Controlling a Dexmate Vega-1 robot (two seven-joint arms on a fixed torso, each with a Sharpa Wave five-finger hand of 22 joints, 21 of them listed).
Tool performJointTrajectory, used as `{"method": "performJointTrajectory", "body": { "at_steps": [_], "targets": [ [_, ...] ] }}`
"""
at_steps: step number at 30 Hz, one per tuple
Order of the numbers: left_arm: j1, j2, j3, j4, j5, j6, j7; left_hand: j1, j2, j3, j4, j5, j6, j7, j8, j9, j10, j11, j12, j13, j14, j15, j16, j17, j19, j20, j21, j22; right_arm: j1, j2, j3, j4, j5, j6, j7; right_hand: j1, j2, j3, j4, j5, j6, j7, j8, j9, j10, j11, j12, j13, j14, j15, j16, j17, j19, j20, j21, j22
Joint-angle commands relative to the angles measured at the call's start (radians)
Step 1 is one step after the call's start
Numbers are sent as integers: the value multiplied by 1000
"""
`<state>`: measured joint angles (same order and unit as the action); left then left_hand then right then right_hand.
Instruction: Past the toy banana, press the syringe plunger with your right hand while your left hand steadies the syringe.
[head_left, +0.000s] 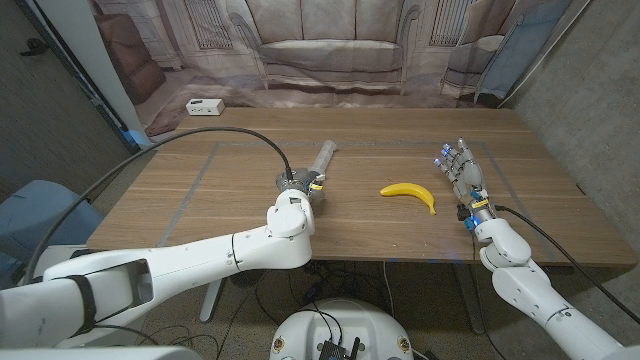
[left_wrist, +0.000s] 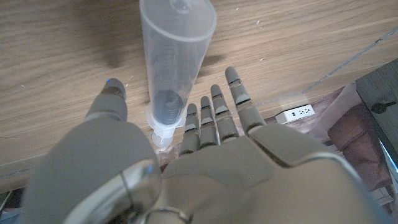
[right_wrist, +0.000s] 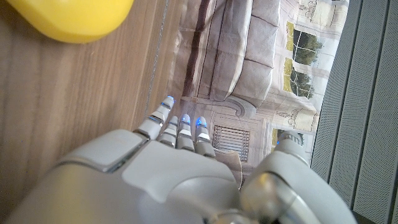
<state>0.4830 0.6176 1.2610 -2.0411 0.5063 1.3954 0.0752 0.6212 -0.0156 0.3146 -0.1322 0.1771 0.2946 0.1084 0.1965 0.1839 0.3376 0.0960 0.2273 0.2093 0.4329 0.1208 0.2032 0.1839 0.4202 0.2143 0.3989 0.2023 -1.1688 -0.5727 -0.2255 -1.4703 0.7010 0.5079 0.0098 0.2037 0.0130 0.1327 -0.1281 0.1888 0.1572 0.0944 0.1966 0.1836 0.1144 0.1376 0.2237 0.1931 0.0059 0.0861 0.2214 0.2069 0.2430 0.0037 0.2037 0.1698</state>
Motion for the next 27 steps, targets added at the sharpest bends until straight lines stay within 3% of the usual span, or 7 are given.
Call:
{"method": "performJointTrajectory", "body": {
  "at_steps": [1,20,27],
  "targets": [
    [9,-24,9,35,90,1,-91,-8,0,3,4,1,10,-5,4,5,3,-6,1,3,3,-9,-1,3,2,3,-3,4,-1,0,-3,1,-2,0,1,9,0,-6,0,3,11,0,1,3,8,5,-3,2,7,0,-4,4,8,1,-2,3],
    [6,-51,26,83,153,1,-167,4,5,10,-3,3,22,-7,6,5,15,-23,5,4,11,-16,0,2,1,3,-6,4,-6,3,-3,-2,1,2,-2,9,0,-7,0,2,11,-1,1,3,9,5,-5,2,8,0,-5,5,9,1,-4,3],
    [27,-61,4,89,184,1,-179,47,26,32,-21,8,49,-3,11,5,47,-38,14,4,36,-33,7,1,18,1,-1,5,-8,5,-3,-1,3,3,-2,9,0,-7,0,2,12,-1,1,3,10,5,-6,2,8,-2,-5,5,10,2,-4,3]
  ]
}}
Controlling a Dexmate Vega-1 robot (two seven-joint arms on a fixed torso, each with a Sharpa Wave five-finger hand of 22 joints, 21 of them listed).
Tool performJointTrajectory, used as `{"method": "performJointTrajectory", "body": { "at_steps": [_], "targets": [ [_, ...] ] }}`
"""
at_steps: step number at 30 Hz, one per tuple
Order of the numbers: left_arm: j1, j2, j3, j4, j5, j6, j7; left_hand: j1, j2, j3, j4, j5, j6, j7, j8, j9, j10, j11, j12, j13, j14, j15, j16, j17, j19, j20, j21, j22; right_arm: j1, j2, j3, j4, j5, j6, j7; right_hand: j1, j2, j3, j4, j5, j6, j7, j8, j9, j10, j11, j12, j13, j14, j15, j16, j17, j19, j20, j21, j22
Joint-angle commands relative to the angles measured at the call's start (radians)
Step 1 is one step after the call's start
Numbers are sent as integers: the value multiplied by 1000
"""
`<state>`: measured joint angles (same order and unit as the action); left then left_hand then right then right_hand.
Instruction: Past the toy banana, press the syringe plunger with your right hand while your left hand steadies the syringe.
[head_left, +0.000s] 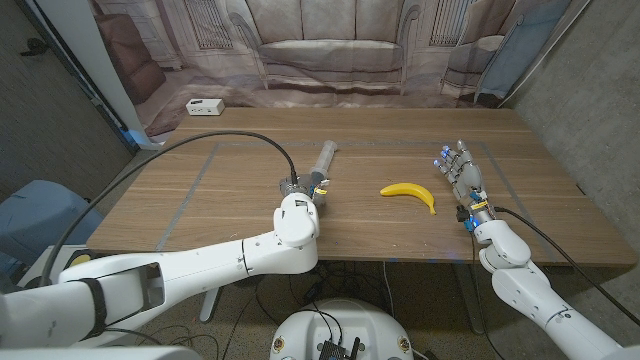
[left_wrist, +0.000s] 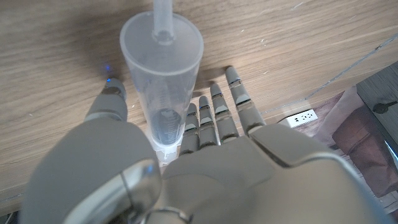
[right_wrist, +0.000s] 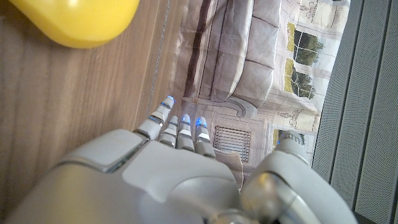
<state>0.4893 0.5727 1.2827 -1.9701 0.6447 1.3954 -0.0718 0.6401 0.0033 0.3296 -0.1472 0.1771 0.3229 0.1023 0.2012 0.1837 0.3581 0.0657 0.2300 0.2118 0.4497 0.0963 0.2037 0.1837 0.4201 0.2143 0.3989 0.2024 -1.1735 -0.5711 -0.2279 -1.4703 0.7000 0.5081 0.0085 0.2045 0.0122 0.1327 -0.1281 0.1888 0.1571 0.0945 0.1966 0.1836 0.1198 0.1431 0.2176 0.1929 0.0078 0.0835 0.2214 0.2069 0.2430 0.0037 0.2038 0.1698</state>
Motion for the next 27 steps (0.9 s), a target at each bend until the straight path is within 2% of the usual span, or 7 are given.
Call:
{"method": "performJointTrajectory", "body": {
  "at_steps": [1,4,8,14,19,26,27],
  "targets": [
    [24,-19,-21,21,61,1,-43,35,9,20,-9,9,24,2,7,5,31,-8,12,2,25,-12,8,0,22,1,0,5,-2,2,-2,2,0,7,3,9,1,-7,0,3,12,-1,1,3,5,-2,0,2,6,1,-5,5,10,2,-4,3],
    [29,-24,-26,26,87,1,-63,62,18,33,-18,11,35,1,9,5,45,-14,16,2,34,-14,8,-1,37,0,6,6,-2,4,-2,1,1,7,2,9,1,-7,0,2,12,-1,1,3,6,-2,0,2,8,3,-5,5,10,3,-4,3],
    [60,-46,-58,41,136,1,-72,141,48,68,-31,22,68,-1,13,6,73,-38,21,3,61,-26,12,-1,65,1,17,6,-3,5,-1,-1,4,5,1,8,0,-8,0,2,13,-1,1,3,6,-4,0,2,9,3,-5,5,10,3,-4,3],
    [75,-58,-76,50,193,1,-112,257,78,117,-40,46,113,-4,18,8,115,-52,28,6,105,-50,17,-2,119,0,42,8,-1,9,-2,2,10,8,7,8,0,-8,1,2,15,-2,1,3,7,-3,-1,3,9,3,-5,5,10,5,-5,3],
    [95,-73,-103,58,215,1,-121,326,88,146,-39,65,164,16,27,9,170,-42,45,13,145,-61,23,-2,148,-1,58,9,2,12,-4,8,9,14,12,7,0,-8,1,2,17,-3,2,3,8,-5,-1,3,10,4,-5,6,12,6,-4,3],
    [120,-88,-144,56,195,1,-87,447,112,191,-46,95,251,21,44,14,255,-49,76,33,238,-81,50,6,239,-34,108,8,5,15,-5,8,14,11,13,7,1,-8,2,2,18,-4,2,3,9,-6,-1,3,11,3,-5,6,14,6,-4,3],
    [120,-87,-146,53,185,1,-79,468,117,199,-44,100,263,22,46,15,279,-51,85,37,257,-85,56,7,260,-48,120,8,6,14,-6,8,12,11,13,6,1,-8,2,2,18,-4,2,3,9,-6,-1,3,11,4,-5,6,14,7,-4,3]
  ]
}}
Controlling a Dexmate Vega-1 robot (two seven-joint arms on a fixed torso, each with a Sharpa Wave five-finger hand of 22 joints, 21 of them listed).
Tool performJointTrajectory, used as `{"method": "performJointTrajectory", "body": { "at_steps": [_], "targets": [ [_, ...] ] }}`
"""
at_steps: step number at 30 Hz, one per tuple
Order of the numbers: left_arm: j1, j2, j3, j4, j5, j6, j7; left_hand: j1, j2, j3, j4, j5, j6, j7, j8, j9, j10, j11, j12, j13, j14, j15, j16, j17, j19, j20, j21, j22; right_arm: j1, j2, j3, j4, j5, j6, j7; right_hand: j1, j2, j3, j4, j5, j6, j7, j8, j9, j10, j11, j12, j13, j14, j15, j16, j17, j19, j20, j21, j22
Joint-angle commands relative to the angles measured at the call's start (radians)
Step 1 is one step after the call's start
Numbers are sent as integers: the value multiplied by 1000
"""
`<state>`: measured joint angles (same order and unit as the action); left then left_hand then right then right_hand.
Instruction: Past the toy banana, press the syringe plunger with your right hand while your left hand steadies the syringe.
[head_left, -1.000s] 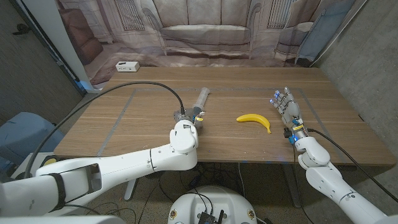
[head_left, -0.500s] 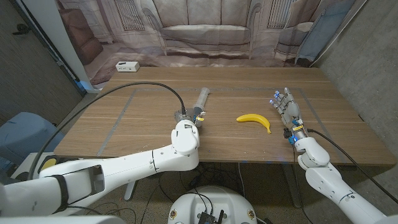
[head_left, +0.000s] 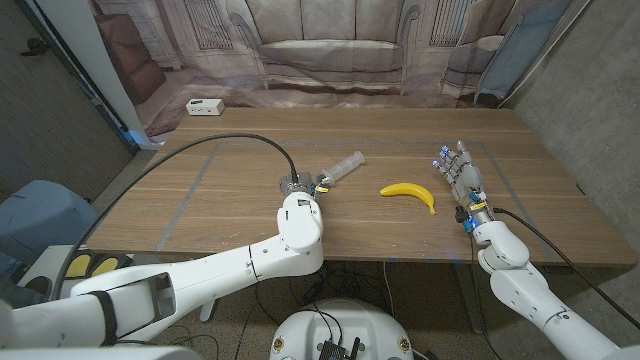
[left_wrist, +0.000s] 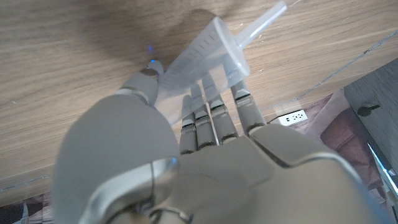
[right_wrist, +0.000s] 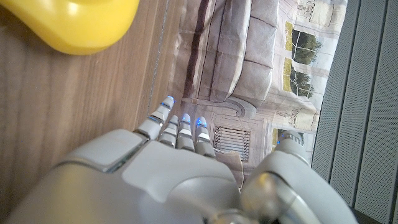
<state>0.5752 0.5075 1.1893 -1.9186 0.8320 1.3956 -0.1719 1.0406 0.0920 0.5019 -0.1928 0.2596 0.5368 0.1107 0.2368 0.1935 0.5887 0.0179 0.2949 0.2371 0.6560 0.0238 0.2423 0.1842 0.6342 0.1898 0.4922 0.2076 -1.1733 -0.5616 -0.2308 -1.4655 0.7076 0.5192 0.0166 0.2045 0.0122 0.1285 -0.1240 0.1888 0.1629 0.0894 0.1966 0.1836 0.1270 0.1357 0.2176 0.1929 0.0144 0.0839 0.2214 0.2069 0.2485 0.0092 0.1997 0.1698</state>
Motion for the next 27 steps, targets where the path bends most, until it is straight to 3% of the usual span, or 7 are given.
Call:
{"method": "performJointTrajectory", "body": {
  "at_steps": [1,7,17,20,21,24,27],
  "targets": [
    [40,-26,-61,4,0,0,27,80,29,33,0,20,59,10,12,6,49,-2,20,14,55,-13,16,6,60,-31,34,3,7,3,-4,5,1,2,6,6,1,-4,-2,2,13,1,2,3,2,2,-1,3,5,3,-5,6,9,1,0,3],
    [40,-20,-78,-14,-77,0,99,172,43,79,2,43,146,7,32,13,126,-1,50,39,146,-46,34,6,112,-76,80,4,8,4,-4,5,3,3,8,6,0,-5,-2,2,13,1,2,3,2,0,-2,3,6,3,-5,6,11,1,1,3],
    [42,-1,-106,-45,-209,-9,230,254,57,127,0,63,210,21,48,24,185,2,73,65,206,-63,42,10,139,-99,120,3,6,7,-3,4,9,1,8,6,1,-5,-2,2,14,1,1,3,5,1,-2,3,9,6,-4,6,13,2,0,3],
    [64,-1,-137,-53,-253,-26,301,265,60,133,3,65,223,24,51,27,196,4,77,70,219,-66,45,12,150,-106,131,3,6,5,-4,3,5,2,9,6,2,-5,-2,2,15,0,1,3,6,0,-2,3,9,4,-5,6,13,2,0,3],
    [119,-15,-196,-50,-265,-80,384,267,60,134,5,66,230,25,54,28,202,1,79,72,227,-66,47,13,153,-109,135,3,5,7,-3,-1,8,1,6,6,2,-5,-2,3,15,1,1,3,6,-1,-2,3,9,4,-5,6,14,2,0,3],
    [174,-36,-254,-48,-293,-128,495,264,58,132,13,65,254,28,60,28,227,3,88,78,253,-79,54,14,171,-122,150,3,3,7,-2,-4,6,3,1,6,2,-5,-2,3,15,1,1,3,6,0,-2,3,11,4,-4,6,16,3,1,3],
    [186,-40,-271,-50,-320,-143,542,263,52,132,15,62,269,31,62,28,238,-1,92,83,270,-92,57,13,184,-134,163,3,2,7,-1,-5,2,6,0,7,2,-4,-2,3,14,1,1,3,7,-1,-2,4,12,2,-4,6,18,2,1,3]
  ]
}}
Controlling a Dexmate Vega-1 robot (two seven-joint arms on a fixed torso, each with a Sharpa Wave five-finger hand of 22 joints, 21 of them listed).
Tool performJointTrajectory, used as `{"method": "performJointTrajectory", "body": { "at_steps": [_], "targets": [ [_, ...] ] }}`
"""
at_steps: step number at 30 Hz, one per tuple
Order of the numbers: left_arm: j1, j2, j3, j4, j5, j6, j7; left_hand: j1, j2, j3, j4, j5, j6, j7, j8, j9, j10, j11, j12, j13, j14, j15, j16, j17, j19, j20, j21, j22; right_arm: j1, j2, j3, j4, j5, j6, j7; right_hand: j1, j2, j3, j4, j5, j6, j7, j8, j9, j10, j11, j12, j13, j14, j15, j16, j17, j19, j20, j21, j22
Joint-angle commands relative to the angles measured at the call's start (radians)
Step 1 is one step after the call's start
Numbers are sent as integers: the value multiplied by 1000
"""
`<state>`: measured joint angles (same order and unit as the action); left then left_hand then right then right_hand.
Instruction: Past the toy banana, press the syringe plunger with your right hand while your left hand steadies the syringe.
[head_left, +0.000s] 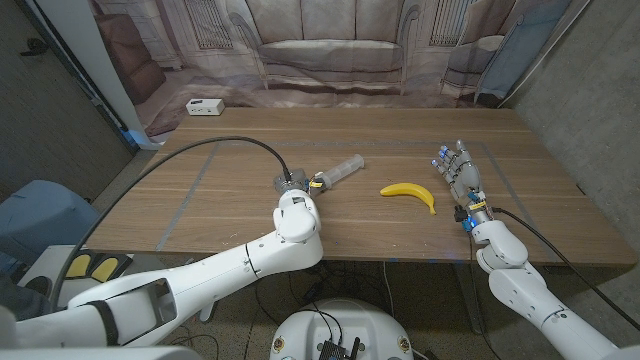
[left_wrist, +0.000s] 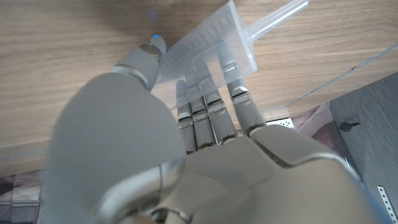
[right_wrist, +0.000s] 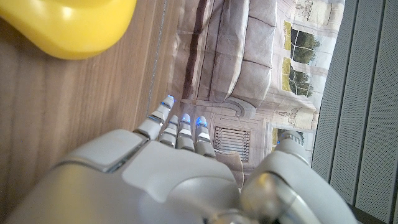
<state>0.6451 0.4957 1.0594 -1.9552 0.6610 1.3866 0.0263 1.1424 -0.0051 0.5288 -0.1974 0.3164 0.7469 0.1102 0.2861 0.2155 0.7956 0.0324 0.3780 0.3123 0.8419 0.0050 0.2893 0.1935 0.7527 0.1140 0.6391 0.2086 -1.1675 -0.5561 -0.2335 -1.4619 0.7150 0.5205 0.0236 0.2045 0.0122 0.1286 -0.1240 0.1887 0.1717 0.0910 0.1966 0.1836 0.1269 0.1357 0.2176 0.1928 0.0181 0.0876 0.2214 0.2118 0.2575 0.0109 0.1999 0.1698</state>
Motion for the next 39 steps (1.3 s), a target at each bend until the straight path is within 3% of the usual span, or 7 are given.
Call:
{"method": "performJointTrajectory", "body": {
  "at_steps": [1,10,24,39],
  "targets": [
    [123,-27,-149,-16,-157,-149,363,162,150,106,19,5,60,31,13,6,33,-16,9,9,85,-73,9,3,71,-61,19,2,-4,3,2,-10,-4,6,-8,7,2,-4,-2,3,5,0,1,3,7,0,-2,4,8,-2,-4,1,9,0,1,3],
    [145,-30,-185,-16,-219,-191,462,167,149,105,18,2,64,31,11,6,36,-15,9,13,90,-76,11,6,68,-67,26,1,-2,13,0,0,-10,23,-8,9,3,-3,-3,3,7,1,1,3,9,1,-3,4,10,-2,-5,1,13,0,2,3],
    [171,76,-238,-51,-288,-394,500,172,150,102,19,-6,67,20,5,5,34,-26,4,22,85,-80,9,13,46,-72,32,-1,-1,21,-6,-7,-28,31,-25,9,3,-4,-3,3,7,1,0,3,9,1,-4,4,13,-3,-5,2,18,-2,2,3],
    [223,131,-336,-57,-351,-606,509,176,151,94,21,-15,73,12,2,5,39,-31,3,28,88,-87,15,23,44,-84,44,0,-6,23,-14,-26,-60,35,-54,10,5,-3,-3,3,7,2,0,3,10,1,-5,4,14,-4,-5,2,20,-2,2,3]
  ]
}}
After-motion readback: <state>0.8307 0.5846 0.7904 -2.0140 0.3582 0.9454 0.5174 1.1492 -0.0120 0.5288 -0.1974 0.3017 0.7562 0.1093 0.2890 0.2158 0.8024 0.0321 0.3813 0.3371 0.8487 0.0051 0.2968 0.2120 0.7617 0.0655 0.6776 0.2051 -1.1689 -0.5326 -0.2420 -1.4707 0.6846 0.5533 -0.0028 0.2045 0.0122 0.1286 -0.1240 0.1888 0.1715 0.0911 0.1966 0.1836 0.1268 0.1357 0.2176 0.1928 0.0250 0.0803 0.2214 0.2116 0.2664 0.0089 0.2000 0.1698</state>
